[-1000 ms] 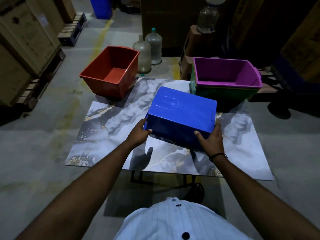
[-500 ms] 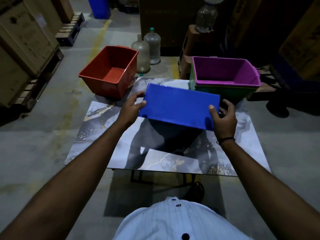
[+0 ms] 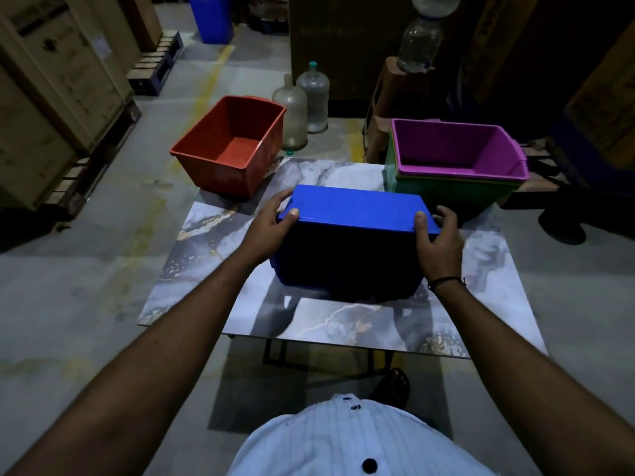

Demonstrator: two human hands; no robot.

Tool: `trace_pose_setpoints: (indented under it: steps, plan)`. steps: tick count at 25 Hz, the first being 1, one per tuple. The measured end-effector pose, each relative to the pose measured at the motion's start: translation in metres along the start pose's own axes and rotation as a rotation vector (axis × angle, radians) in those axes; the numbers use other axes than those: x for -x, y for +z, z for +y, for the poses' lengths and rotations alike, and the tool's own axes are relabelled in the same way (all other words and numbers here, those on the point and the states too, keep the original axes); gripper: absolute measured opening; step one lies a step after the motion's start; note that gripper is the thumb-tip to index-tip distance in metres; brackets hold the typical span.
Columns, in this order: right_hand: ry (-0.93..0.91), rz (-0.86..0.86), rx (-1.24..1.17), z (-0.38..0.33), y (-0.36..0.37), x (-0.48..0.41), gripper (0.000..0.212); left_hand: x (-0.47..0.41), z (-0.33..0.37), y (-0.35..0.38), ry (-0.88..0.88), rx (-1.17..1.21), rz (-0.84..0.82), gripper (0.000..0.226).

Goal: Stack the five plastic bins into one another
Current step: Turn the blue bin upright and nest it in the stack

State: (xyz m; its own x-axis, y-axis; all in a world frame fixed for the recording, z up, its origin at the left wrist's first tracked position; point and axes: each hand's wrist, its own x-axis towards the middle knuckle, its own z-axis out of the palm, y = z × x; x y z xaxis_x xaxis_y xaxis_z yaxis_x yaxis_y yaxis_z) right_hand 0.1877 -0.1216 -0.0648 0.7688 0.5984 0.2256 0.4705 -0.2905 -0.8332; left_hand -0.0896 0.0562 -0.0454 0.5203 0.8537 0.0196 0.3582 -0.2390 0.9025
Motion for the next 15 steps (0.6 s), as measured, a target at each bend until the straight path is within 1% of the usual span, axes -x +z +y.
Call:
trace_pose_setpoints:
  steps: [1,3,6,9,11,13,15]
  plan:
    - [-0.039,-0.002,0.024,0.003,0.001,0.005,0.065,0.005,-0.007,0.003,0.010,-0.045,0.059,0.045]
    - [-0.079,-0.005,0.093,0.011,0.004,0.018,0.069,0.015,-0.015,0.008,0.006,-0.065,0.172,0.045]
    - [-0.033,-0.026,0.149,0.016,0.007,0.032,0.072,0.020,-0.012,0.011,-0.059,-0.037,0.264,0.051]
    - [-0.061,-0.029,0.129,0.010,0.001,0.021,0.072,0.015,-0.003,0.003,-0.063,0.001,0.341,0.041]
    - [-0.040,-0.008,0.137,0.005,-0.004,0.009,0.068,0.006,-0.004,-0.007,-0.022,-0.008,0.331,0.030]
    - [-0.028,-0.006,0.157,0.003,-0.003,0.002,0.066,0.000,-0.010,-0.014,-0.001,-0.049,0.248,0.039]
    - [-0.032,-0.054,0.198,0.003,0.001,0.000,0.065,-0.001,-0.017,-0.013,-0.060,-0.119,0.157,0.050]
